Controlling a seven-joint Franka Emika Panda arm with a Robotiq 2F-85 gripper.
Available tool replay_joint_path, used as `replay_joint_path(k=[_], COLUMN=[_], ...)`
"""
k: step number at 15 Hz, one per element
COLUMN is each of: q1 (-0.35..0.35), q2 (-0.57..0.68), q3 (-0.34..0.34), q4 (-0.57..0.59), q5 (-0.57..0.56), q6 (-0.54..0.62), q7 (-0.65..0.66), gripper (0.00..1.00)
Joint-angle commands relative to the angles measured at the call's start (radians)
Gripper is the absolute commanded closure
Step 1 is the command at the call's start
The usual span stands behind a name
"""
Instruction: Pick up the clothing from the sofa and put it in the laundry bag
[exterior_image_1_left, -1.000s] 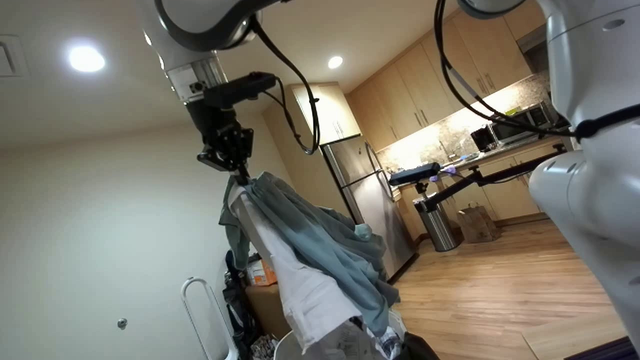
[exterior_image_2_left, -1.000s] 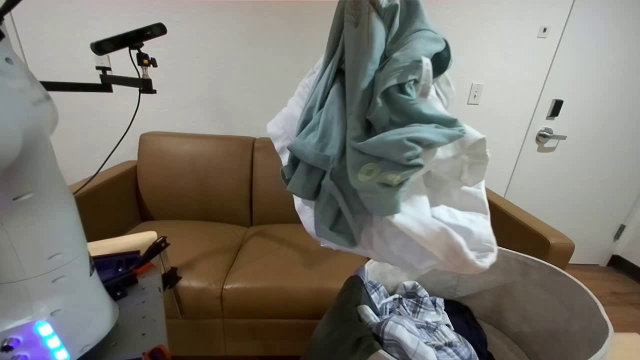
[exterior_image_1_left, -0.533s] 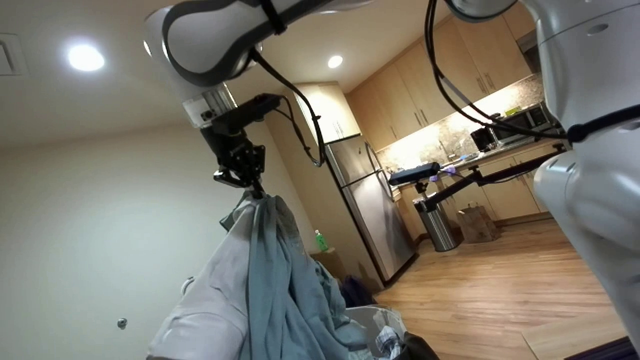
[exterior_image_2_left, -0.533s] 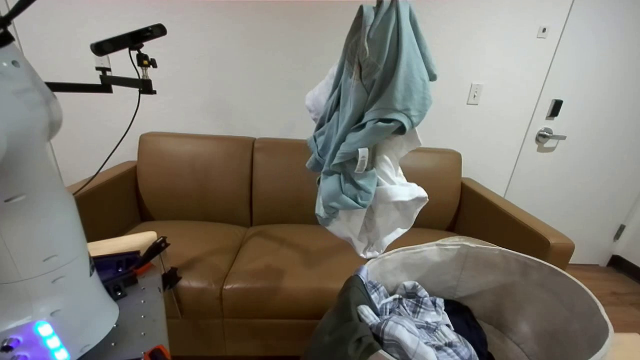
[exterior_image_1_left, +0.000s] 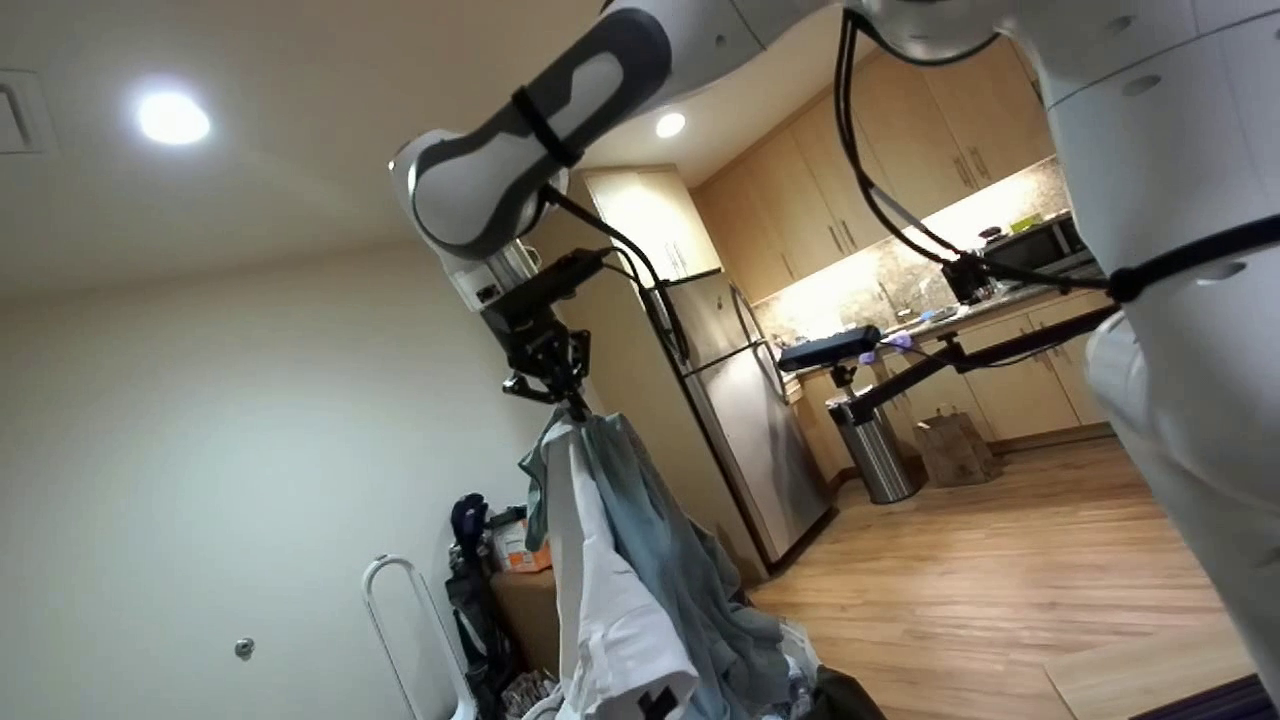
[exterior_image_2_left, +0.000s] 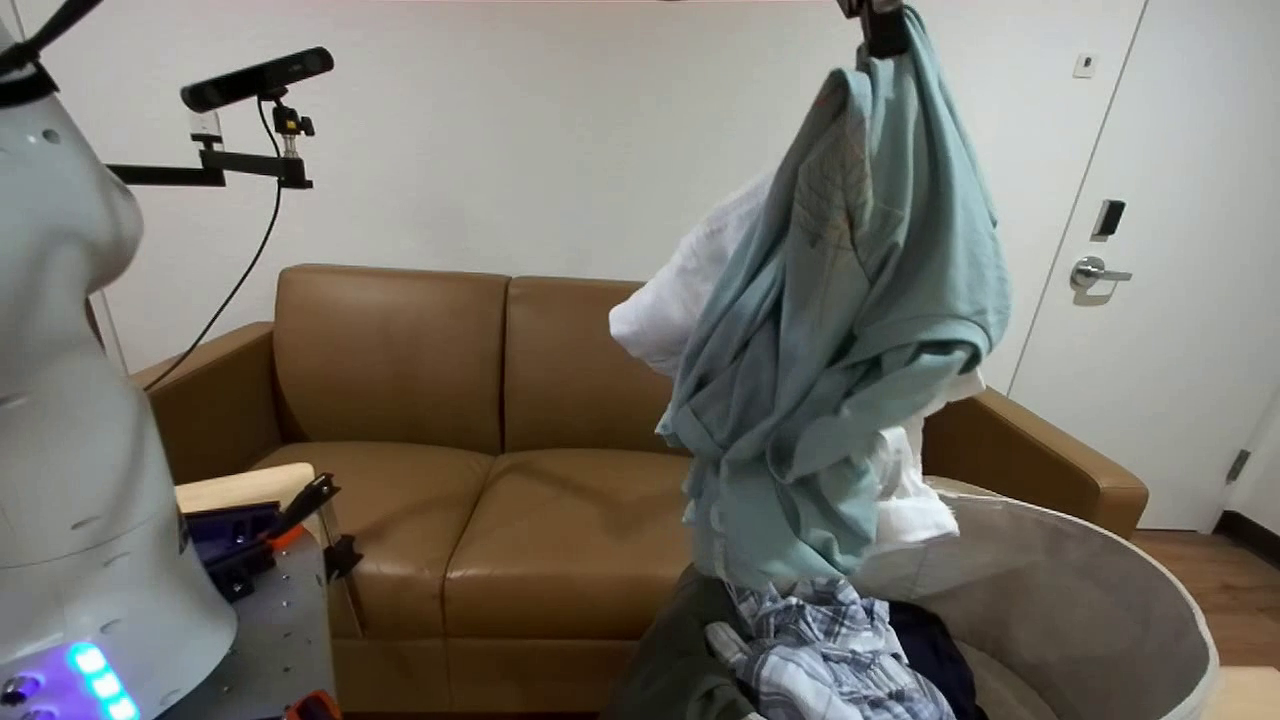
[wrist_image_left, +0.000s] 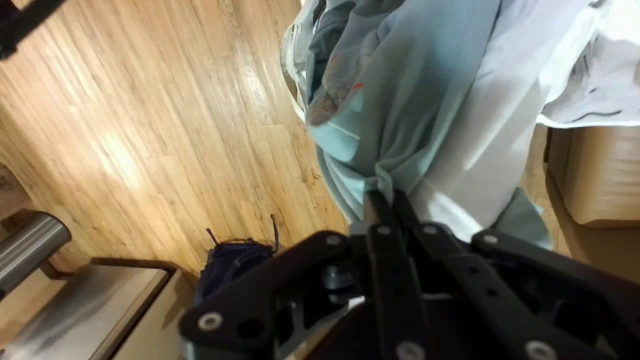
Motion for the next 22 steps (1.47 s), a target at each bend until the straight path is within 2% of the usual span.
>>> replay_joint_path(k=[1, 2, 6, 9, 16, 22], q1=[-0.028, -0.021, -0.024, -0.044, -0.124, -0.126], q2=[0.054, 0.043, 0.070, 0.068, 0.132, 0.117], q3=[-0.017, -0.012, -0.020, -0.041, -0.164, -0.177], q4=[0.003, 0.003, 0.005, 0.054, 0.241, 0.225], q5=[0.041, 0.009, 0.023, -0.025, 0.063, 0.099], q6=[0.042, 0.021, 0.032, 0.015, -0.034, -0.034], q7=[0.052, 0.021, 0.034, -0.009, -0.205, -0.326], gripper=[0.98, 0.96, 0.98, 0.98, 0.98, 0.98])
